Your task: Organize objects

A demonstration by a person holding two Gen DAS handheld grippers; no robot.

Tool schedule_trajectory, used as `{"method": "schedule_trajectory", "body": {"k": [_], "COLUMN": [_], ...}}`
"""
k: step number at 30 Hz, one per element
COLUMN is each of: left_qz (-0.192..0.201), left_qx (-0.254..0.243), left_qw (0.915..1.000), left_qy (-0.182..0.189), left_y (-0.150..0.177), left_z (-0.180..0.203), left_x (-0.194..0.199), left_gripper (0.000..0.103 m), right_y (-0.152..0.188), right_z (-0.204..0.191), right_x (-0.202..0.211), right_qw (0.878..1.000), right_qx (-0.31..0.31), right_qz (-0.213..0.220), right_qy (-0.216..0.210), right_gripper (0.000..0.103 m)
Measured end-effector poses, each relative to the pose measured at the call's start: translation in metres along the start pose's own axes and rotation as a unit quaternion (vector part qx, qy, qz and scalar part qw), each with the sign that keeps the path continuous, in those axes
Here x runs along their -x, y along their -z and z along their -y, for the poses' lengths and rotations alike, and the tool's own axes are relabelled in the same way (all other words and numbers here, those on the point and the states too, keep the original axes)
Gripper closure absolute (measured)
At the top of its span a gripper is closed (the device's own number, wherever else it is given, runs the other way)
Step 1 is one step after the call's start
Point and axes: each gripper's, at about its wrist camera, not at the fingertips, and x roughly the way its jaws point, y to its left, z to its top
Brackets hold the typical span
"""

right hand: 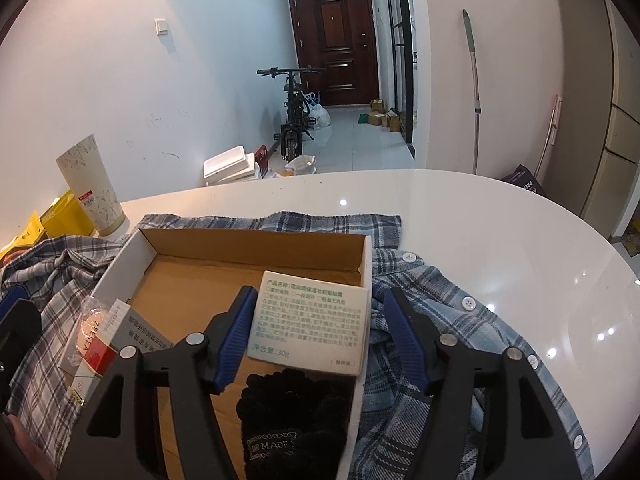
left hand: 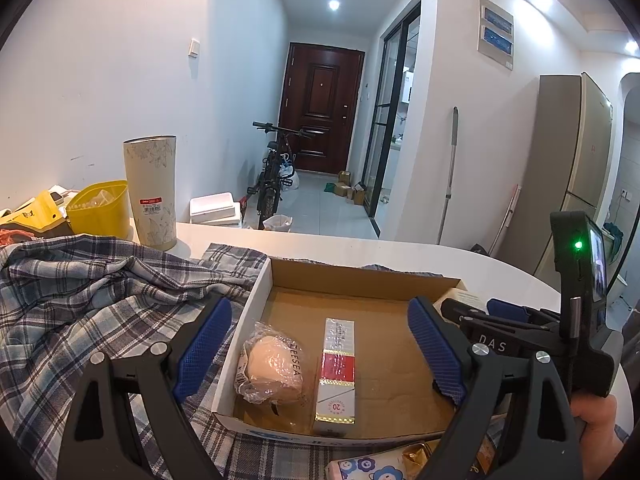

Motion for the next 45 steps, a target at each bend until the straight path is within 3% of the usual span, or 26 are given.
{"method": "schedule_trajectory", "body": {"k": [4,18,32,45], "left_qz": [0.0,0.0,0.003,0.005], "left_qx": [-0.001,-0.003,-0.004,-0.006], "left_qw": [1.0,1.0,1.0,1.0], "left_qy": [0.0,0.001,0.001,0.0], "left_y": [0.0,0.0,-0.001,-0.002], "left_z": [0.0,0.001,0.001,0.001], "left_x": [0.0,0.001,0.001,0.003], "left_gripper": [0.012,0.012,0.012,0.012], "right_y": [0.001,0.003,0.006,0.003], "right_z": [-0.001,-0.004,-0.005,0.01], "right_x": [-0.002,-0.003,-0.017,-0.011], "right_qw": [1.0,0.998,0.997,0.997], "right_qx": [0.004,0.023,0.031,-0.036], "right_qz": [-0.005,-0.004,-0.043,-0.051], "right_qy": [0.012,0.055,0.062,0.035], "right_gripper": [0.025,0.012,0.009,0.009]}}
